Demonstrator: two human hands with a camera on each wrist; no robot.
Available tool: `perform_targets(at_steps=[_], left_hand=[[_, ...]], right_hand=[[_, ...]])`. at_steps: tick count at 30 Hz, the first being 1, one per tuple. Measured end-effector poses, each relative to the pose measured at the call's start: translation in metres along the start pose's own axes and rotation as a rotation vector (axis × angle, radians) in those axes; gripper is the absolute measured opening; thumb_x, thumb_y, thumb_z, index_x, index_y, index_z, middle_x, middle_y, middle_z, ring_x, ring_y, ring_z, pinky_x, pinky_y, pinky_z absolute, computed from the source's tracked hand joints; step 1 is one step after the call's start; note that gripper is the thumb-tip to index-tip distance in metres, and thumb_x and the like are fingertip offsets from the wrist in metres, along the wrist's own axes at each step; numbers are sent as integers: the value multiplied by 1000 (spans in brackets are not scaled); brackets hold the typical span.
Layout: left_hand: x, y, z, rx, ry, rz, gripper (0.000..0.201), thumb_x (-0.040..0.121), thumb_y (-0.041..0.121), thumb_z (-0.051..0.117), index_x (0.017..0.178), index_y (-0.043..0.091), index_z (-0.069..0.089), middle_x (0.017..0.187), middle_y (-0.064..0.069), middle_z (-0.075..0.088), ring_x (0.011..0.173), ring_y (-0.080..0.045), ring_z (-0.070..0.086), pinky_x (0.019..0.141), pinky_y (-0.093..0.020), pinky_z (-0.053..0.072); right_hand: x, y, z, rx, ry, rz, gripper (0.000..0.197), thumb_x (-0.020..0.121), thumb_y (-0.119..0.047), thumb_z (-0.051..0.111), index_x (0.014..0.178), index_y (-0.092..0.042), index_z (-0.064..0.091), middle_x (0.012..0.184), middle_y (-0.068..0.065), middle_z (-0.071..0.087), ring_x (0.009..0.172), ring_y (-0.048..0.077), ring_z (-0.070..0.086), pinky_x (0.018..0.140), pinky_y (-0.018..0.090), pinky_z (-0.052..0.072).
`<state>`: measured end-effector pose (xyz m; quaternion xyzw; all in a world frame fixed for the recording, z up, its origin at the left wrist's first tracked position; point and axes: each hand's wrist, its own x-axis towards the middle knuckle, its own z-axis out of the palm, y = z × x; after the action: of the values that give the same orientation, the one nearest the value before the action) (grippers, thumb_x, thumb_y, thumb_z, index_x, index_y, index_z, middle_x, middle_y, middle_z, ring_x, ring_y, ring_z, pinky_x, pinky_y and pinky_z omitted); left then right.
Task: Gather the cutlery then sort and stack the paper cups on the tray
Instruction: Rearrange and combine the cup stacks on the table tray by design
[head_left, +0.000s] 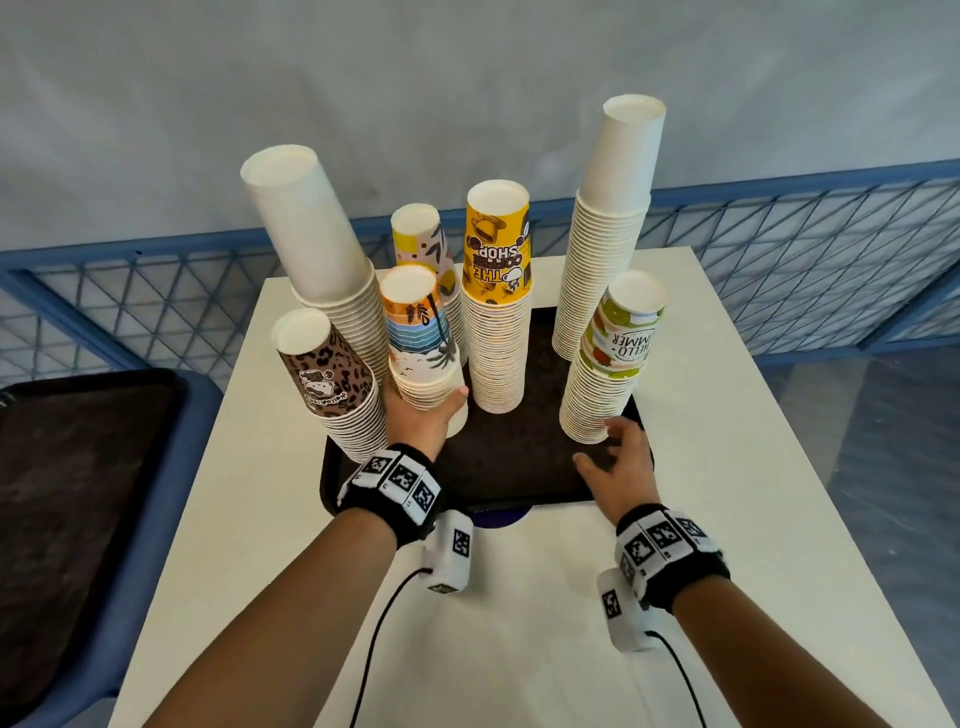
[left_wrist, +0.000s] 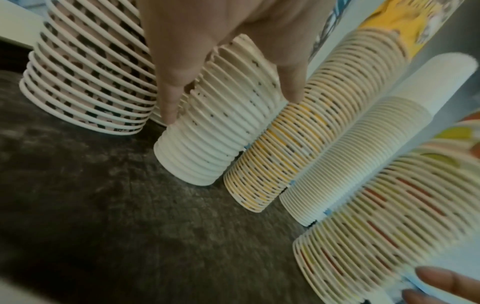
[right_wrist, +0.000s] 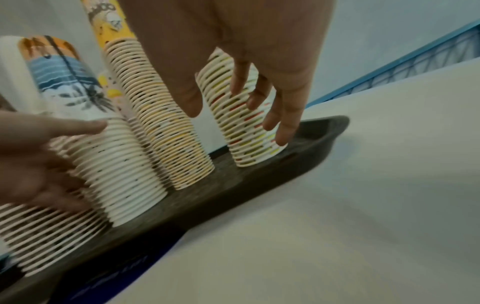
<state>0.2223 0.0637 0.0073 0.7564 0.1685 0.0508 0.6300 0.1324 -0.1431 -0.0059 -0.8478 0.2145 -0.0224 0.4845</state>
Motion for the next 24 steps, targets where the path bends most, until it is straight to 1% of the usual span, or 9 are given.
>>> perform_targets(at_steps=[2,4,7,10,13,16,19,21,24], left_hand=[[-11,-7,-2,70,16,-81,71,62,20,83,124,2,52,121,-6,60,109,-19,58,95,-29,44],[-32,-16,0,149,12,-161,67,61,33,79,116,1,58,120,-12,60,108,-25,60,95,-34,47],[-69,-12,19,244,-141,-145,63,73,27,74,127,6,47,132,-13,43,119,-28,50,105,-40,41],[-74,2,44,253,-228,-47,81,78,29,72,142,10,27,148,-9,26,136,-23,33,115,-36,27],[-55,13,63,245,-209,-107,100,75,34,74,148,8,10,155,-10,17,144,-23,18,118,-33,17],[-38,15,77,171,-144,-76,108,69,33,78,147,9,9,153,-10,25,142,-25,24,117,-40,22],[-26,18,86,186,-88,-34,108,68,29,79,147,12,7,154,-9,22,143,-24,21,118,-39,19],[-16,18,90,200,-58,-27,106,70,30,78,148,15,7,154,-7,21,143,-24,20,119,-38,18],[-2,18,96,160,-63,-29,91,77,28,71,147,16,14,150,-6,32,139,-25,29,116,-35,23]], right_hand=[[7,0,-6,59,83,-2,67,74,-10,73,130,-5,37,131,15,38,115,31,48,100,41,43],[16,-2,-10,110,144,-7,78,70,-10,76,133,-6,31,133,16,35,115,31,47,100,41,42],[28,-7,-13,153,179,-21,96,66,-11,79,141,-11,19,140,15,29,124,32,42,106,44,38],[37,-13,-12,110,155,-91,105,63,-13,82,144,-12,14,145,13,26,134,30,33,111,45,32],[46,-17,-12,77,145,-180,106,58,-14,84,143,-11,19,144,12,31,134,29,33,111,47,32],[52,-20,-13,126,129,-174,108,58,-14,84,143,-11,18,144,11,35,134,26,35,112,42,32],[57,-24,-18,157,64,-137,96,62,-10,82,140,-11,25,139,9,45,128,24,44,104,27,34],[59,-25,-23,166,35,-118,88,64,-9,81,137,-12,32,135,7,51,124,22,49,98,25,36],[61,-23,-26,182,7,-127,85,64,-8,81,135,-13,35,131,5,54,121,20,51,98,25,38]])
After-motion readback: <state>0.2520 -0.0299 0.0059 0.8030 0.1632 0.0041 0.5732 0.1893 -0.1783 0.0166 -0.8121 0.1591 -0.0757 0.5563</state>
